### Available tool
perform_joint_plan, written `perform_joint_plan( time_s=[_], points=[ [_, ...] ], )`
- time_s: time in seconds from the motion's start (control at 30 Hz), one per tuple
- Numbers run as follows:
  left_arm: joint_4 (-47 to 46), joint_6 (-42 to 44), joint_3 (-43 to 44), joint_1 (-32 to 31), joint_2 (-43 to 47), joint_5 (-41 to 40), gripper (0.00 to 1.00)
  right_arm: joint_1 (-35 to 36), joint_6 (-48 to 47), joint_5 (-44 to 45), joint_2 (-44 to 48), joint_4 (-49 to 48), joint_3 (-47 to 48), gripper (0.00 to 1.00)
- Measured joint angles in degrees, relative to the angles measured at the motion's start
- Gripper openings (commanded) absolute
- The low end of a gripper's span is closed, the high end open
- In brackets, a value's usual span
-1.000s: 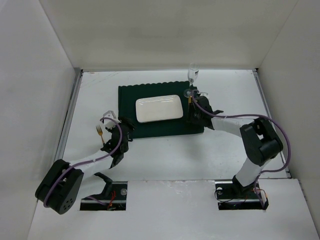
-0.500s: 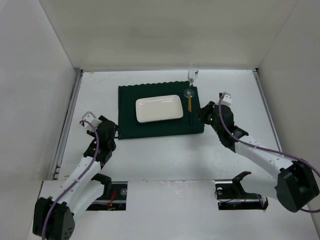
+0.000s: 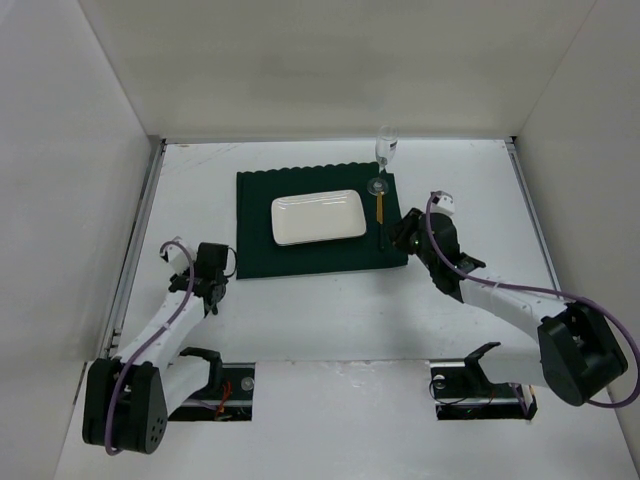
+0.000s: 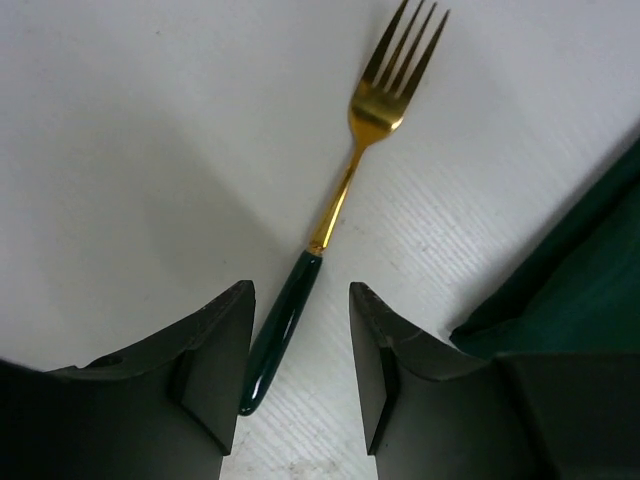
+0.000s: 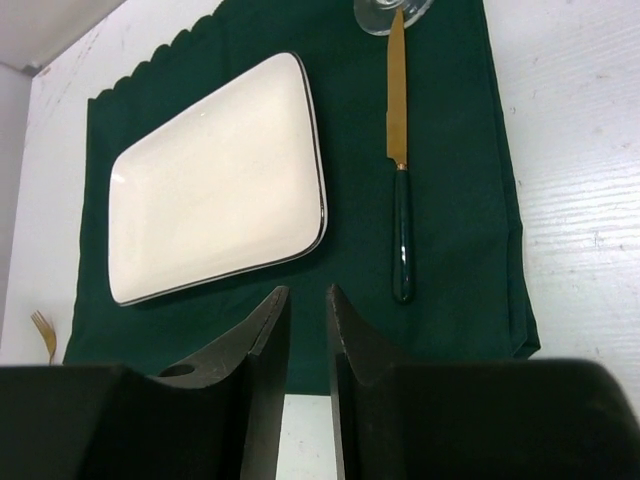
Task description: Set the dinner table for one person
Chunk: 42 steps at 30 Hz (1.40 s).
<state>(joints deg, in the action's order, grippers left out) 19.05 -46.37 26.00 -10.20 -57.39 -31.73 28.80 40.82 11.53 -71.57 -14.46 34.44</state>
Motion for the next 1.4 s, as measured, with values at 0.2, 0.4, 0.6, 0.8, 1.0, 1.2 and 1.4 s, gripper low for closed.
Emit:
perform_joint_plan(
  time_s=[0.2, 0.4, 0.6, 0.8, 1.0, 1.2, 1.4],
  points=[
    [2.1, -0.26, -0.02, 2.86, 0.5, 2.08, 0.36, 0.0, -0.02, -0.15, 0.0, -0.39, 0.0, 0.32],
    [0.98, -0.55, -0.61, 5.16, -1.11, 5.7, 0.35, -0.31, -0.02, -0.15, 0.02, -0.66, 0.0, 0.33],
    [-1.14, -0.46, -1.46, 5.16, -3.69, 7.69, 0.24, -0.31, -0.04, -0.15, 0.02, -0.66, 0.0, 0.34],
    [-3.41, -0.26, -2.16, 6.03, -3.08, 8.44, 0.05, -0.33, -0.07, -0.15, 0.04, -0.66, 0.0, 0.34],
    [-3.52, 0.26, -3.3, 6.12, 4.24, 8.0, 0.03, -0.98, -0.07, -0.11, 1.05, -0.66, -0.17, 0.34],
    [-4.17, 6.6, 6.38, -3.37, -0.02, 5.42, 0.04, -1.03, -0.07, -0.09, 0.76, -0.83, -0.2, 0.34],
    [-10.34, 17.77, 20.13, -14.43, -15.78, 4.66, 0.05, -1.03, -0.09, -0.09, 0.17, -1.07, -0.2, 0.34]
  ],
)
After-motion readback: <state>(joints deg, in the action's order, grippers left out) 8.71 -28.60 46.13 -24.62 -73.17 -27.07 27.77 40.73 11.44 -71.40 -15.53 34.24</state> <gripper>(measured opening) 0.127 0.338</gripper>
